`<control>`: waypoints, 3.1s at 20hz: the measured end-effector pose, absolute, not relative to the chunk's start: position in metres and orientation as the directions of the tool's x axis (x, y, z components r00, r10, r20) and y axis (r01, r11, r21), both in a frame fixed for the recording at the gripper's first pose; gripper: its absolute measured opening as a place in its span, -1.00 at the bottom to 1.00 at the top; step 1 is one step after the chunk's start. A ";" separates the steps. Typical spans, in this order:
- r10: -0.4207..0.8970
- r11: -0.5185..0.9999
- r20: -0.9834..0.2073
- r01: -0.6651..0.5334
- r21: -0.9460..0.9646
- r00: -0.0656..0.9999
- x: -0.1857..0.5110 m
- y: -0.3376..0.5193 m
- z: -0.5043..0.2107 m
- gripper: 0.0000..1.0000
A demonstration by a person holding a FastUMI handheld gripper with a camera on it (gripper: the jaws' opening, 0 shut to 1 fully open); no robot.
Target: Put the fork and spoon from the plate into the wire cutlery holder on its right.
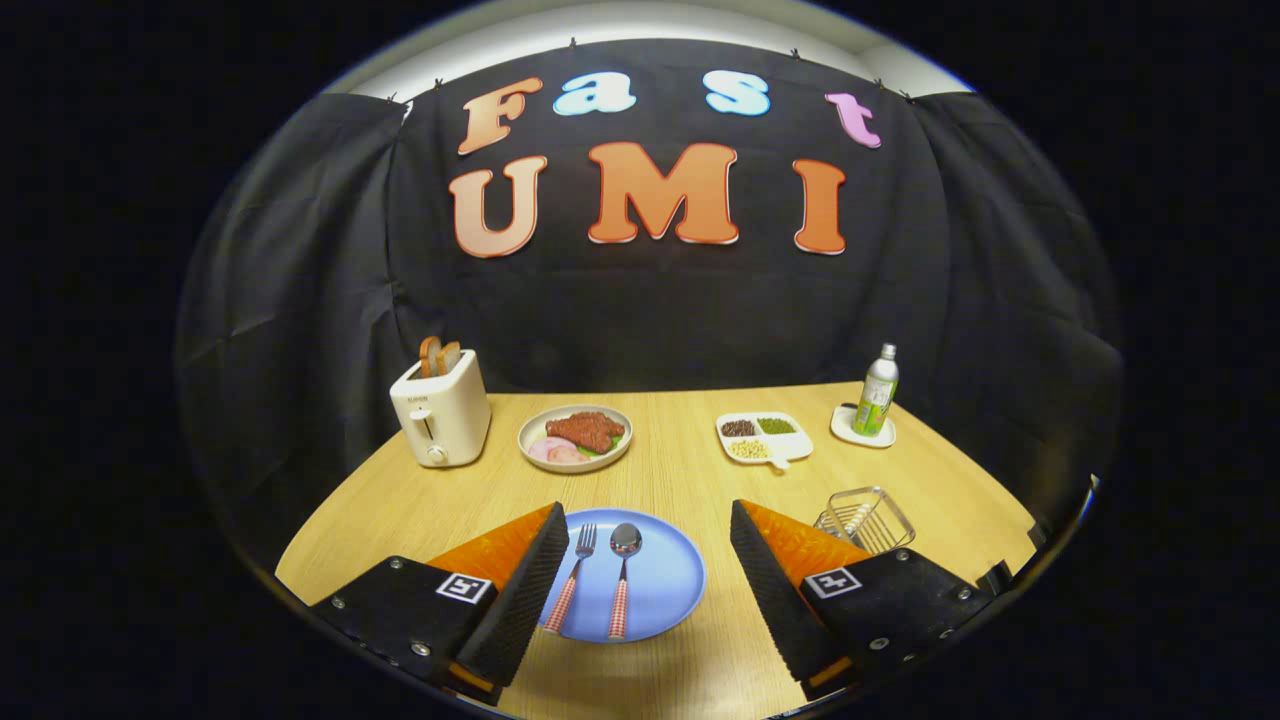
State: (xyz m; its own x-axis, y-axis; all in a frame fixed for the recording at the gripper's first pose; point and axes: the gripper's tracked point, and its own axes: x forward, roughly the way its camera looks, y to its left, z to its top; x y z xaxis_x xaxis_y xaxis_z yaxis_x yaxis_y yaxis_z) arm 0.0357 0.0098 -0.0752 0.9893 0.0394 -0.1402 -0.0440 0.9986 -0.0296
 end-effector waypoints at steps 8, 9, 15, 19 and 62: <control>0.042 0.990 -0.341 -0.086 -0.113 0.939 0.072 0.020 -0.167 0.67; 0.043 0.988 -0.357 -0.092 -0.121 0.933 0.074 0.022 -0.174 0.63; 0.031 0.987 -0.431 -0.096 -0.129 0.902 0.079 0.023 -0.205 0.16; 0.033 0.988 -0.468 -0.098 -0.115 0.883 0.081 0.025 -0.216 -0.16; 0.010 0.946 -0.873 -0.287 -0.150 0.488 0.015 -0.223 -0.083 -0.86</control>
